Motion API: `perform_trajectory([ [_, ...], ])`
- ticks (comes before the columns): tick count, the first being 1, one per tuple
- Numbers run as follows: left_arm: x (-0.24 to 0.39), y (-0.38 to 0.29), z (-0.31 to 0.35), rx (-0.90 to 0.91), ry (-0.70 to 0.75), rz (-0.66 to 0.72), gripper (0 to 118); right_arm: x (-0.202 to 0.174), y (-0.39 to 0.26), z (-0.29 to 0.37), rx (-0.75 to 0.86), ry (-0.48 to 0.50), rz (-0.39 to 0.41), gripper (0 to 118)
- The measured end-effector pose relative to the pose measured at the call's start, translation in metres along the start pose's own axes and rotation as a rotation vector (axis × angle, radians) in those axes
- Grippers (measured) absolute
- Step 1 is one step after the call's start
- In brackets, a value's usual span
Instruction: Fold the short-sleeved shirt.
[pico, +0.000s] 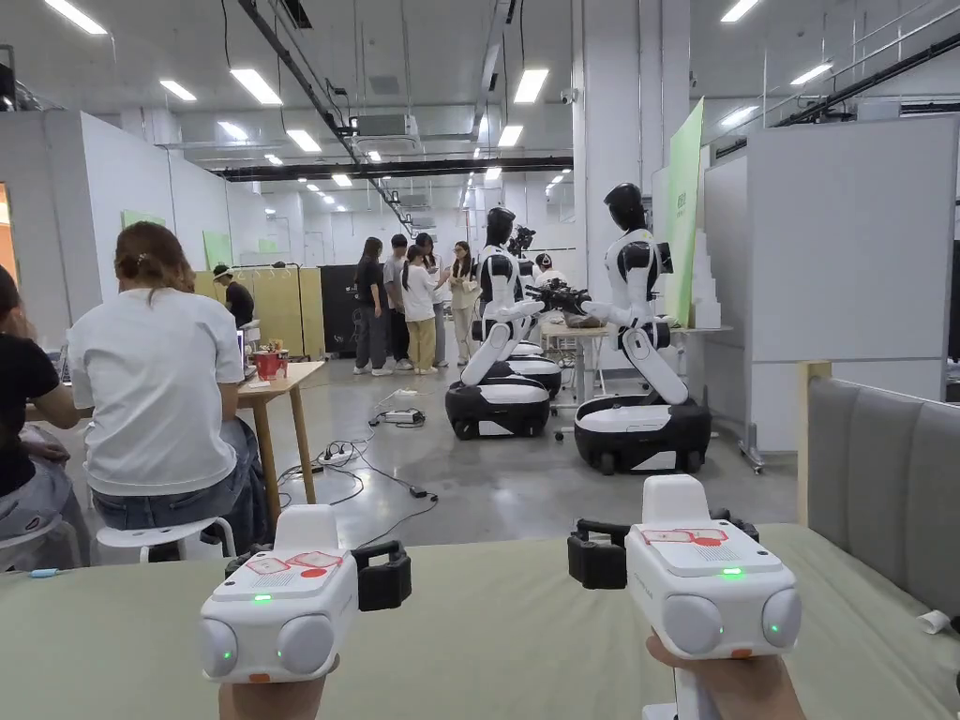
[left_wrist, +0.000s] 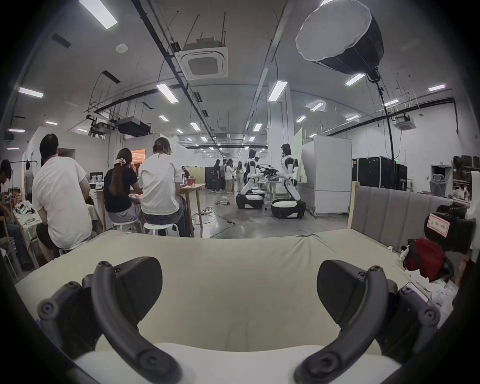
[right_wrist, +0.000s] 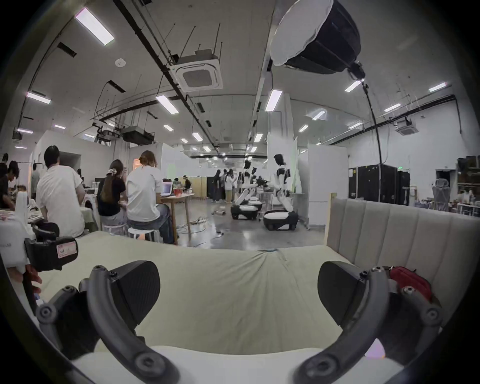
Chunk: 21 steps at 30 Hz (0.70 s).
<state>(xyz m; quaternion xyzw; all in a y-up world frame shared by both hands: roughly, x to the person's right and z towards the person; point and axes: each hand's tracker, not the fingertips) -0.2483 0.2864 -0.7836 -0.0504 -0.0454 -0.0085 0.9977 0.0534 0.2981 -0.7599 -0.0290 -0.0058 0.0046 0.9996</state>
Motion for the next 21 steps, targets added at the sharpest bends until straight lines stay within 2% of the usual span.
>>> perform_trajectory([
  [2,0.001,-0.001,-0.001,-0.015,-0.005,-0.003,118,-0.003,0.000,0.002,0.021,-0.046,0.006,118],
  [4,0.000,-0.001,-0.001,-0.020,-0.010,-0.004,118,-0.003,0.001,-0.001,-0.039,-0.037,0.007,118],
  [6,0.000,-0.001,-0.001,-0.018,-0.011,-0.008,118,-0.002,0.000,-0.002,-0.068,-0.022,-0.035,118],
  [9,0.000,-0.001,-0.001,-0.015,-0.007,-0.010,118,-0.003,-0.002,-0.002,-0.066,-0.018,-0.051,118],
  [13,-0.001,-0.001,-0.003,-0.016,-0.003,-0.007,118,-0.010,0.000,0.005,-0.053,0.007,-0.007,118],
  [17,-0.003,-0.004,-0.003,-0.018,0.001,-0.015,118,-0.022,0.000,0.010,-0.022,-0.053,0.092,118],
  [21,-0.005,-0.003,0.000,-0.022,0.003,0.004,118,-0.024,0.002,0.014,-0.042,-0.023,0.074,118],
])
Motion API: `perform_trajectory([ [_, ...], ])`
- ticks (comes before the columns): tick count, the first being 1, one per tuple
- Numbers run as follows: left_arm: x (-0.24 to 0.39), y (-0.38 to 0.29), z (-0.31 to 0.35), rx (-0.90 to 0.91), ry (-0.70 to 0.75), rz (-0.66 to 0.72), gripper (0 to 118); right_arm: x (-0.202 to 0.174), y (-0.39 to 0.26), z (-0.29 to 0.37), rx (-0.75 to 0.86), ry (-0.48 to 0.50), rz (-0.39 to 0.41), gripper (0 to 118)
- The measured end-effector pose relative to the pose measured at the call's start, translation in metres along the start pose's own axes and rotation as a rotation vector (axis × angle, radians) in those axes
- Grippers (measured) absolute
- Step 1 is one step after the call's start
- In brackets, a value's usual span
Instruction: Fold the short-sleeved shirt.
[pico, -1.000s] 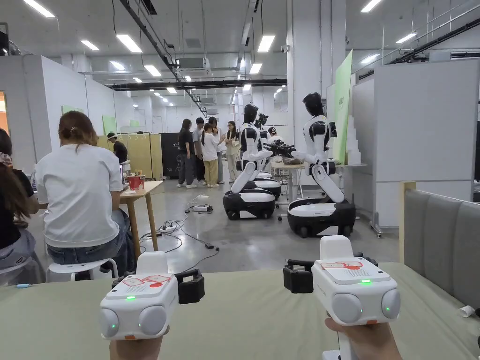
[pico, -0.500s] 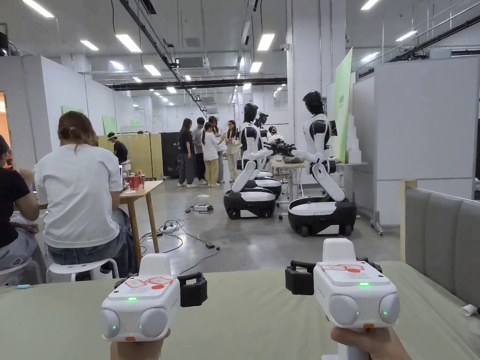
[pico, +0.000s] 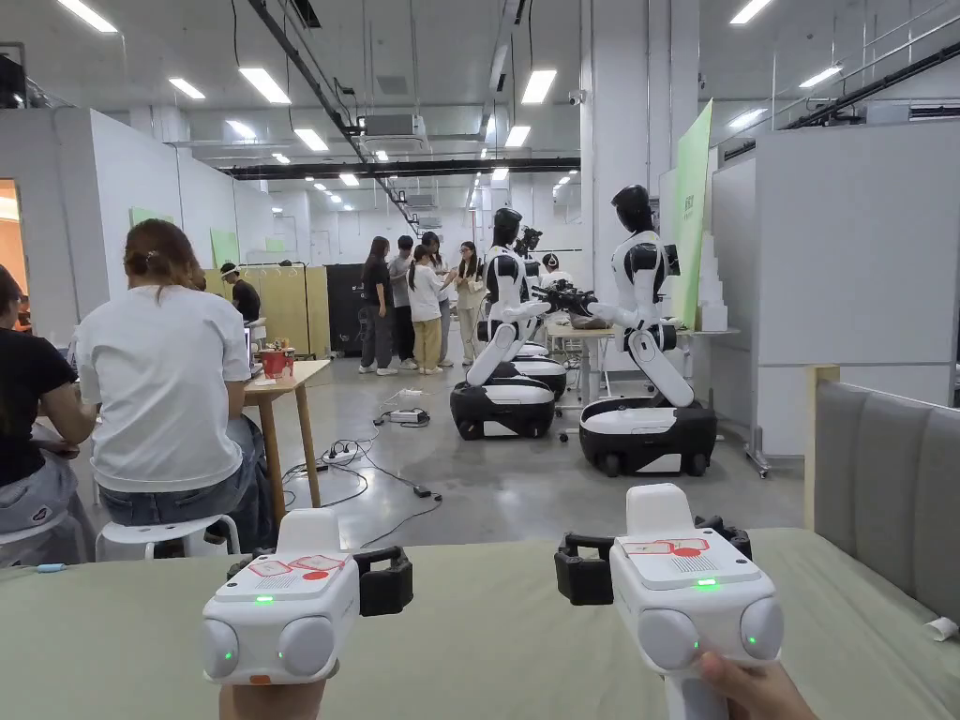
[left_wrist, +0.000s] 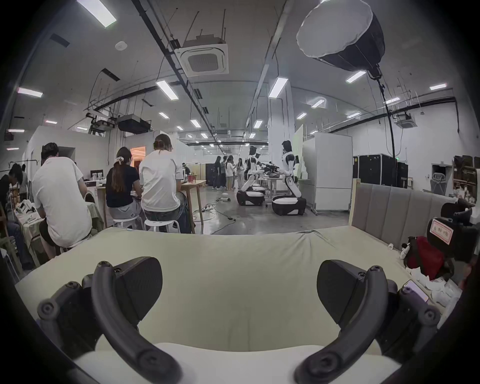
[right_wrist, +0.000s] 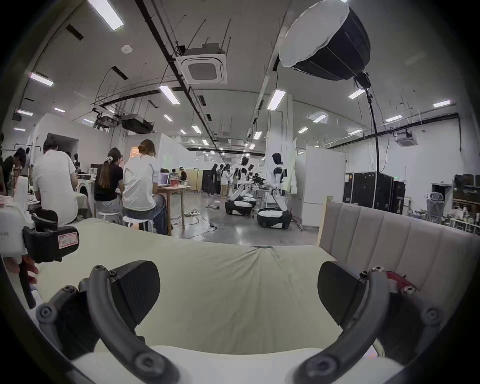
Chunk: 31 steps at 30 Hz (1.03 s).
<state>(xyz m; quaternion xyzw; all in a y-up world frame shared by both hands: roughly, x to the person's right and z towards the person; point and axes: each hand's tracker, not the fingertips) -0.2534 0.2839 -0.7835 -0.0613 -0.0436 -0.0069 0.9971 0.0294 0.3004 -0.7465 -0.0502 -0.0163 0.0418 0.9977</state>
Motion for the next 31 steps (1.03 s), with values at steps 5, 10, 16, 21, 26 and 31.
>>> perform_trajectory([
  [5,0.001,0.001,0.004,0.002,0.008,-0.014,118,0.001,0.000,0.002,-0.002,-0.013,-0.026,118],
  [10,-0.001,0.002,0.005,0.001,0.007,-0.005,118,0.002,-0.001,0.004,-0.009,-0.012,-0.043,118],
  [16,0.000,0.003,0.005,0.006,0.005,-0.009,118,0.004,-0.001,0.004,-0.011,-0.013,-0.058,118],
  [21,-0.002,0.002,0.002,0.008,0.006,-0.005,118,0.007,0.001,0.005,-0.007,-0.023,-0.056,118],
  [26,0.000,0.000,0.001,0.003,0.006,-0.010,118,0.010,0.000,0.003,-0.004,-0.030,-0.059,118],
  [31,0.001,-0.002,-0.003,-0.004,0.008,-0.014,118,0.013,-0.002,-0.001,-0.051,0.000,-0.078,118],
])
